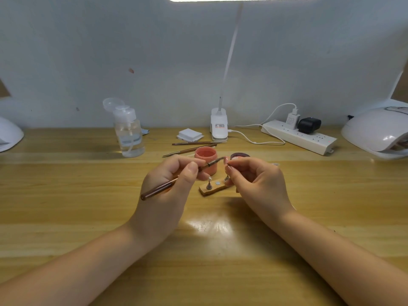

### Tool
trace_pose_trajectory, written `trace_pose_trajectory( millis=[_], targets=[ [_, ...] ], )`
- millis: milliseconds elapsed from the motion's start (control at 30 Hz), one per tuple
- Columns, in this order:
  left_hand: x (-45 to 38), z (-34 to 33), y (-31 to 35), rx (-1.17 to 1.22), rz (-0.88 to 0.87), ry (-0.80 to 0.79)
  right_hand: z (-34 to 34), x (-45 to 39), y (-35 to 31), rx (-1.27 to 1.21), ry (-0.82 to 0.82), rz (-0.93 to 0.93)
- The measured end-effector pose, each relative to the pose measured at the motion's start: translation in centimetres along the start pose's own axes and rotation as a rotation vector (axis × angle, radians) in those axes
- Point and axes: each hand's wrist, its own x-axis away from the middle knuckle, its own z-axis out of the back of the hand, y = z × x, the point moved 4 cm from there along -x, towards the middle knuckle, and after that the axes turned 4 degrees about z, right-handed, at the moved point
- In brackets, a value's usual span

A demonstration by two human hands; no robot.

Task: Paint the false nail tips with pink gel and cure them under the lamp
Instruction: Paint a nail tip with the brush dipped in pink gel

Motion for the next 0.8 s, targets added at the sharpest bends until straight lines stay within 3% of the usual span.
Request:
trace_pose_trajectory(
  millis=[800],
  targets=[
    [0.09,0.13,0.25,0.006,-0.017,0.026,0.01,-0.02,-0.08,0.010,-0.006,0.016]
  ],
)
